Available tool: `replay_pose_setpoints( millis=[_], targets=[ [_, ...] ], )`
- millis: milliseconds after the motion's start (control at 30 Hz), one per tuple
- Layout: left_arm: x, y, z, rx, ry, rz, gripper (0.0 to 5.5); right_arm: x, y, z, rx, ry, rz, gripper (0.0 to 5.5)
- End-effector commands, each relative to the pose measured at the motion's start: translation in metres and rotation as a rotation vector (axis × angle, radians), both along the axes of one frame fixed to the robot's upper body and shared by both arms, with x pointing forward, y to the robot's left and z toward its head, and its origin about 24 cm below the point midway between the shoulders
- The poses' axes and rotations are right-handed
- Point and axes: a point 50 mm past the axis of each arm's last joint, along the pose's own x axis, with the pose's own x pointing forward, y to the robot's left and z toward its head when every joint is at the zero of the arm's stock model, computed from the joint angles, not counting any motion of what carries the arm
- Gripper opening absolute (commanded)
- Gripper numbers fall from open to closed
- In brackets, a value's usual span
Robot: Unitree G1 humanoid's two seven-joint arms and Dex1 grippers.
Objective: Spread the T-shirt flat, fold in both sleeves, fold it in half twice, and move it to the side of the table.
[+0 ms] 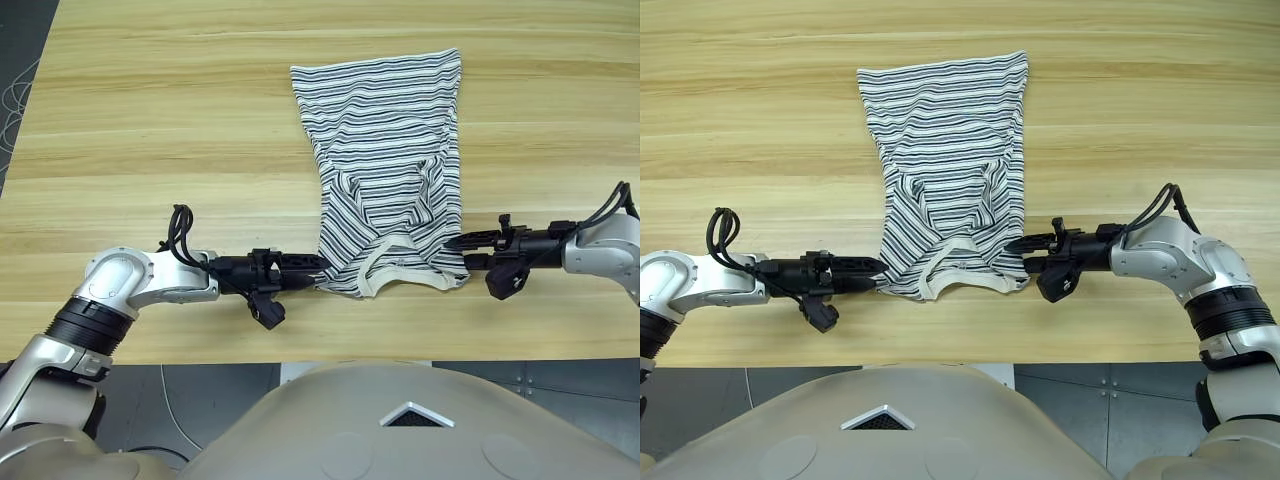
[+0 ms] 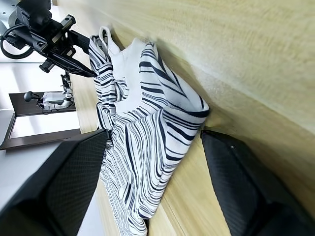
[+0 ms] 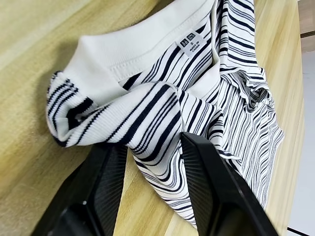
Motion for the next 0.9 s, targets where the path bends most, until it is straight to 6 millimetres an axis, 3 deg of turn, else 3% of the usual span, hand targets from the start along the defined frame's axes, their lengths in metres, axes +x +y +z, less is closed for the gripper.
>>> replay_pose_setpoints(
  millis=[33, 300, 600, 900],
  targets=[
    [-0.004, 0.003, 0.001, 0.042, 0.008, 0.007, 3.51, -0.003, -0.001, -0.009, -0.06, 0.037, -0.001, 1.94],
    [-0.001, -0.003, 0.013, 0.02, -0.083, 0.004, 3.51, -0.002, -0.001, -0.009, -0.061, 0.033, -0.003, 1.94],
    [0.006, 0.019, -0.003, 0.058, -0.034, 0.049, 3.51, -0.002, 0.002, -0.01, -0.049, 0.035, -0.002, 1.94],
    [0.001, 0.019, -0.007, 0.092, -0.004, -0.01, 3.51, 0.0, 0.006, -0.006, -0.041, 0.023, 0.01, 1.94]
  ],
)
